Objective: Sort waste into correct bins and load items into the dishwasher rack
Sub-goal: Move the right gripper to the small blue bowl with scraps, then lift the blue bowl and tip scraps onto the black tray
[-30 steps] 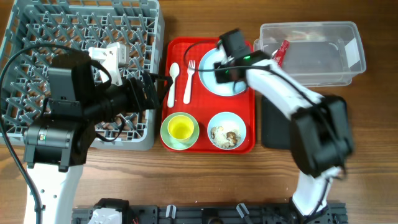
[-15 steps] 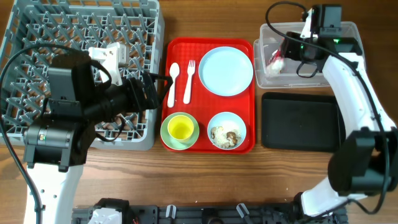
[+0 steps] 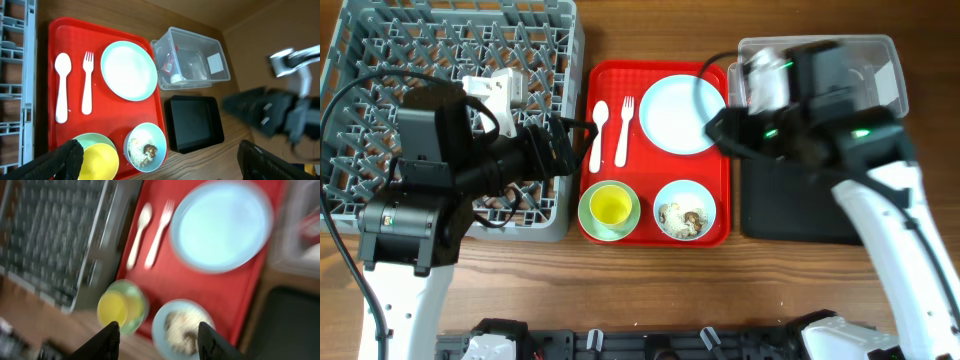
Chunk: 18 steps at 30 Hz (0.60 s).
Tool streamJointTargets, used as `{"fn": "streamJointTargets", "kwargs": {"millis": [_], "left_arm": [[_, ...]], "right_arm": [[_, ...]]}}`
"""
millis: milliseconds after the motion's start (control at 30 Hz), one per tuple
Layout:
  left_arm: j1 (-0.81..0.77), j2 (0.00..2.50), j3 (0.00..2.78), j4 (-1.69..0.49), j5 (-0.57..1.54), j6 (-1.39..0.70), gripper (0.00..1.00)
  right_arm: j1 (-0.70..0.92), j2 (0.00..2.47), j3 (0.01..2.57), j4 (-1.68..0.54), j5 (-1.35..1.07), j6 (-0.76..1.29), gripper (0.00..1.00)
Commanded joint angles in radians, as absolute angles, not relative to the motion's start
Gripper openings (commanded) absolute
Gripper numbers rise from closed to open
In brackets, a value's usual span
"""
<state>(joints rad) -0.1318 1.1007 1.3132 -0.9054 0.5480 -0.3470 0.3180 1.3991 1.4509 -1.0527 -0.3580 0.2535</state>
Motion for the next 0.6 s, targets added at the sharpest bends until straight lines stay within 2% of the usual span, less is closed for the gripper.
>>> {"fn": "streamJointTargets", "kwargs": {"millis": [0,100,300,567], "left_arm": [[-0.136,1.1,1.335,-0.887,0.559,-0.356,1.0],[-0.136,1.1,1.335,-0.884,0.562,-0.357,1.0],[-0.136,1.1,1.335,-0.926,0.564,-0.356,1.0],[-0.136,1.1,1.335,-0.926,0.564,-0.356,1.0]], "right_arm": [[0.434,1.441,1.362,-1.056,-0.304,0.41,0.46],[0.499,1.477,1.306,-1.046,-0.283,0.48,0.38],[0.604,1.591,1.201,-0.942,-0.281,0.556,0.35],[0.618,1.775,1.176,-0.834,-0.284,0.576,0.3]]}}
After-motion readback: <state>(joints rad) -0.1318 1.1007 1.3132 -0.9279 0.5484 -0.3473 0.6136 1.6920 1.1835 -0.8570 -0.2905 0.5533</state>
